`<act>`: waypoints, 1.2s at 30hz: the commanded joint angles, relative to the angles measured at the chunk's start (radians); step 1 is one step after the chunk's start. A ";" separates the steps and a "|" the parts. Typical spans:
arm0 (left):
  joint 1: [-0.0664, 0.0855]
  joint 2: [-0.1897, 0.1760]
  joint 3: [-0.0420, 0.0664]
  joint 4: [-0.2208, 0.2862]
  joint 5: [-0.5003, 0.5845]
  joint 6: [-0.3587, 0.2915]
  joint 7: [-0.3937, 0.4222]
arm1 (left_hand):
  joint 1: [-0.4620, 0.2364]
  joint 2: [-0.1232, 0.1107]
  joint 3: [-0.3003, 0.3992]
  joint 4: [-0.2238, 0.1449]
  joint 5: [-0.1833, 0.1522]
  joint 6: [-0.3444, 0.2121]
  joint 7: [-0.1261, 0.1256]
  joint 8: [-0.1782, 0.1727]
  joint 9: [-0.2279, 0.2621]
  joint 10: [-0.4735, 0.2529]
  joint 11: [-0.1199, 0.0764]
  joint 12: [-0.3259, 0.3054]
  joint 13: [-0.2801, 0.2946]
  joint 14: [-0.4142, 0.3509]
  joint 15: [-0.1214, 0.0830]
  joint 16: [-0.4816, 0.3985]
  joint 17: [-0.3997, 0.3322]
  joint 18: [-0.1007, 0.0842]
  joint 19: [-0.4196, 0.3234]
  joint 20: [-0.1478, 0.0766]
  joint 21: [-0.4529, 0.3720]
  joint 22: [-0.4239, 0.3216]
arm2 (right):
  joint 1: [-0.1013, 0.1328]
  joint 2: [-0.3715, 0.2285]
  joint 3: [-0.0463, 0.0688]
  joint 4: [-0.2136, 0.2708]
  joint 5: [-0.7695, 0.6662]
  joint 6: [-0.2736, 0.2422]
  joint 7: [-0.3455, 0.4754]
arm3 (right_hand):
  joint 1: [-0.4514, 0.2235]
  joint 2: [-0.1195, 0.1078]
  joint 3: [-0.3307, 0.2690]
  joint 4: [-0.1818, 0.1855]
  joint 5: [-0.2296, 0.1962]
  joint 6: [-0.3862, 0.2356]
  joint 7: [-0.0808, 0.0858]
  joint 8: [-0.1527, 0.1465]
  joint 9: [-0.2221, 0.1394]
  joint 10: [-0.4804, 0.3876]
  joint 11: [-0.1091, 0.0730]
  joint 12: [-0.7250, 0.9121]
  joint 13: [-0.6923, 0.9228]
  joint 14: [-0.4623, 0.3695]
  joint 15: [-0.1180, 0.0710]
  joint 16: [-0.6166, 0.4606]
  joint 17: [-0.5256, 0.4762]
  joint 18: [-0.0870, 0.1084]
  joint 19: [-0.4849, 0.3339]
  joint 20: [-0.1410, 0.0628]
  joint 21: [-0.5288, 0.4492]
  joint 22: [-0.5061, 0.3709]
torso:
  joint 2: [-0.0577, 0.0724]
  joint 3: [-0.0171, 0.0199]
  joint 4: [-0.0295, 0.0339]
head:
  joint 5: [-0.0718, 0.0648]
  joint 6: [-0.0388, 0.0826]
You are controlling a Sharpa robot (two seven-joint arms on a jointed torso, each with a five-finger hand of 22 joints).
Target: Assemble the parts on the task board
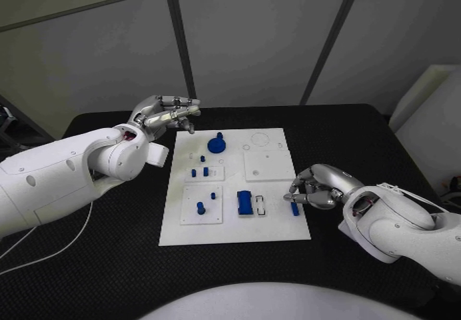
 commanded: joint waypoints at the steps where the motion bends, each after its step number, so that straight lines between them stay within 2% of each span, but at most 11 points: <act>1: 0.001 -0.001 0.001 0.004 0.003 0.006 0.009 | -0.001 0.008 -0.007 -0.001 -0.002 -0.008 -0.001 0.004 0.000 -0.008 0.002 0.004 -0.002 -0.009 0.000 -0.004 -0.001 -0.002 0.001 0.005 -0.006 -0.001 | 0.001 -0.024 -0.001 0.001 -0.057 -0.003 0.010 | 0.009 -0.002 -0.012 0.003 0.007 0.018 -0.001 -0.011 -0.004 0.000 0.003 -0.012 -0.007 0.050 0.004 -0.002 0.001 0.006 0.000 0.005 -0.005 0.089 | 0.001 0.0007 -0.0016 | -0.013 0.003; 8: -0.001 -0.003 0.001 0.007 0.003 0.007 0.009 | 0.000 0.008 -0.007 -0.001 -0.002 -0.009 -0.001 0.005 0.000 -0.008 0.002 0.005 -0.002 -0.009 0.000 -0.004 -0.002 -0.002 0.001 0.005 -0.006 -0.001 | -0.001 -0.032 -0.001 -0.019 -0.114 0.037 -0.027 | 0.010 -0.002 -0.027 0.010 0.027 0.050 -0.007 -0.020 -0.006 0.002 -0.003 -0.023 -0.015 0.050 0.000 -0.005 0.000 0.006 0.001 0.002 -0.006 0.089 | 0.000 0.0035 -0.0072 | -0.016 0.004; 10: -0.001 -0.003 0.001 0.007 0.003 0.008 0.009 | 0.000 0.008 -0.007 -0.001 -0.002 -0.009 -0.001 0.005 0.000 -0.008 0.002 0.005 -0.002 -0.009 0.000 -0.004 -0.002 -0.002 0.001 0.005 -0.006 -0.001 | -0.002 -0.029 -0.001 -0.025 -0.126 0.052 -0.038 | 0.009 -0.003 -0.030 0.011 0.028 0.055 -0.008 -0.020 -0.006 0.002 -0.004 -0.025 -0.016 0.050 -0.001 -0.005 -0.001 0.006 0.001 0.001 -0.006 0.089 | -0.001 0.0013 -0.0041 | -0.019 0.002; 14: -0.002 -0.004 0.001 0.008 0.003 0.008 0.009 | 0.000 0.008 -0.007 -0.001 -0.002 -0.009 -0.001 0.005 0.000 -0.008 0.002 0.005 -0.002 -0.009 0.000 -0.004 -0.002 -0.002 0.001 0.005 -0.006 -0.001 | -0.006 -0.019 -0.002 -0.037 -0.145 0.086 -0.055 | 0.006 -0.005 -0.035 0.012 0.028 0.061 -0.010 -0.021 -0.004 0.002 -0.005 -0.027 -0.017 0.049 -0.002 -0.006 -0.001 0.006 0.000 0.000 -0.007 0.088 | -0.002 0.0001 -0.0025 | -0.021 0.001; 18: -0.002 -0.005 0.001 0.008 0.003 0.008 0.009 | 0.000 0.008 -0.007 -0.001 -0.002 -0.009 -0.001 0.005 0.000 -0.008 0.002 0.005 -0.002 -0.009 0.000 -0.004 -0.002 -0.002 0.001 0.005 -0.006 -0.001 | -0.012 -0.005 -0.002 -0.046 -0.153 0.115 -0.063 | 0.005 -0.005 -0.038 0.012 0.028 0.067 -0.011 -0.020 -0.002 0.003 -0.006 -0.027 -0.016 0.050 -0.003 -0.006 0.000 0.006 0.000 0.000 -0.007 0.088 | -0.001 0.0010 -0.0012 | -0.019 0.000; 21: -0.002 -0.007 0.001 0.009 0.003 0.008 0.009 | 0.000 0.008 -0.007 -0.001 -0.002 -0.009 -0.001 0.005 0.000 -0.008 0.002 0.005 -0.002 -0.010 0.000 -0.004 -0.002 -0.002 0.001 0.005 -0.007 -0.002 | -0.017 0.004 -0.002 -0.053 -0.155 0.128 -0.067 | 0.005 -0.005 -0.039 0.012 0.028 0.067 -0.012 -0.020 -0.002 0.004 -0.006 -0.027 -0.016 0.050 -0.003 -0.006 0.000 0.006 0.000 -0.001 -0.007 0.088 | 0.000 0.0009 -0.0029 | -0.018 0.001; 28: -0.003 -0.008 0.001 0.010 0.003 0.008 0.009 | 0.000 0.009 -0.007 -0.001 -0.002 -0.009 -0.001 0.005 0.000 -0.008 0.002 0.005 -0.002 -0.010 0.000 -0.004 -0.002 -0.002 0.001 0.005 -0.007 -0.002 | -0.037 0.022 -0.002 -0.061 -0.157 0.142 -0.070 | 0.005 -0.005 -0.039 0.012 0.028 0.069 -0.012 -0.020 -0.001 0.004 -0.006 -0.026 -0.015 0.050 -0.003 -0.006 0.000 0.006 0.001 -0.001 -0.007 0.089 | 0.001 0.0006 -0.0030 | -0.017 0.001; 36: -0.003 -0.009 0.001 0.010 0.003 0.008 0.009 | 0.000 0.009 -0.007 -0.001 -0.002 -0.009 -0.001 0.005 0.000 -0.008 0.002 0.005 -0.002 -0.010 0.000 -0.004 -0.002 -0.002 0.001 0.005 -0.007 -0.002 | -0.047 0.044 -0.003 -0.074 -0.157 0.166 -0.077 | 0.021 -0.001 -0.038 0.005 0.033 0.074 -0.015 -0.021 0.003 0.004 -0.009 -0.030 -0.016 0.050 -0.006 -0.007 0.001 0.006 0.000 -0.003 -0.008 0.088 | 0.001 0.0012 -0.0018 | -0.016 -0.004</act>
